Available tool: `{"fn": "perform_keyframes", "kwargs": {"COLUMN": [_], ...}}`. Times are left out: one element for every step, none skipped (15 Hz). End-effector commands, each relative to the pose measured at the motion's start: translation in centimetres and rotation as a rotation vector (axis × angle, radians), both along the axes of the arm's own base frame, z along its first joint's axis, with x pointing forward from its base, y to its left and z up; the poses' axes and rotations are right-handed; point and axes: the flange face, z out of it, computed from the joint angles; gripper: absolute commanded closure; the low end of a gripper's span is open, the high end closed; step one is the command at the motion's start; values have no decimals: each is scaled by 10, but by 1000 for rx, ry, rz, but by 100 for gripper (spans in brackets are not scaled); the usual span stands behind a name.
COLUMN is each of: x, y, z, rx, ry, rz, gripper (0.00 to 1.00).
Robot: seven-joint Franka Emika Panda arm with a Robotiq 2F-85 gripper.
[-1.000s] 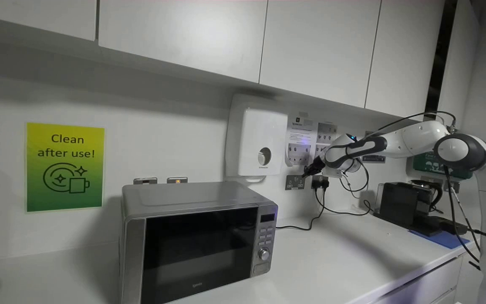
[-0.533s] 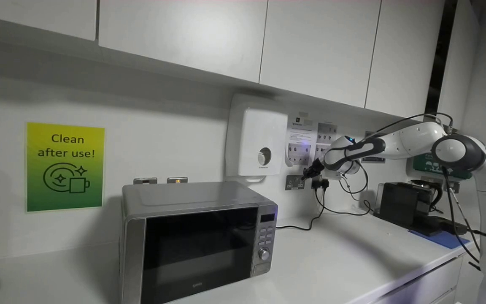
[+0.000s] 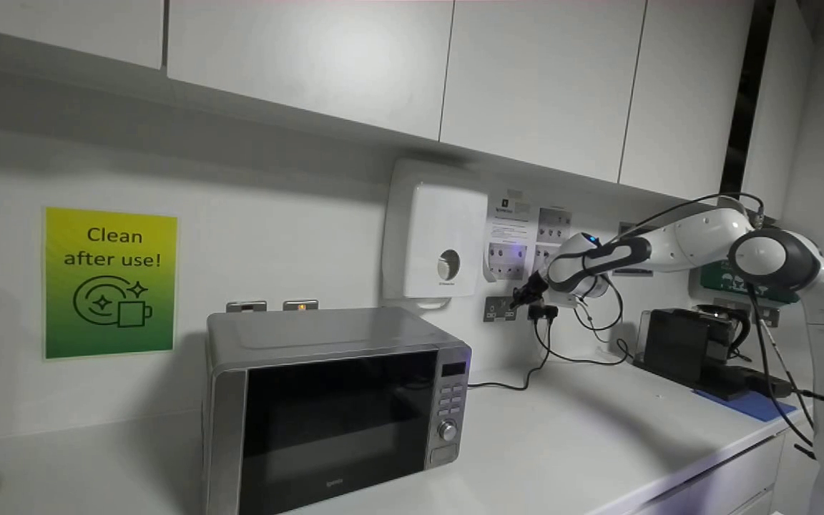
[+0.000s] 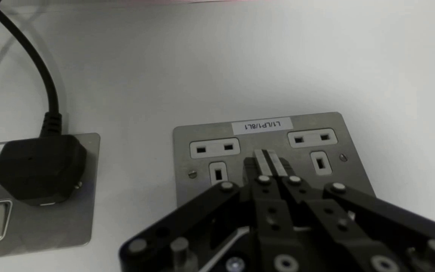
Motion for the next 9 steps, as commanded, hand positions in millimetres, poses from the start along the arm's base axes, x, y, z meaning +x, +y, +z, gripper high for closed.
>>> {"fn": "perform_keyframes", "kwargs": {"x": [3,4,5,6,8,10,12,13,14], "y": [5,6,7,8,9,9,10,10,10], "z": [6,5,5,4,4,4,5,6,8], "rx": [2,2,3,5,6,9,13,17,19], "ry": [-18,-19,-19,-20,-22,-25,-27,-30,-34], "rz": [-14,-14,-15,-15,-18,-23,-25,-29,-32], "gripper": [100,100,100,100,100,100,100,100,100]}}
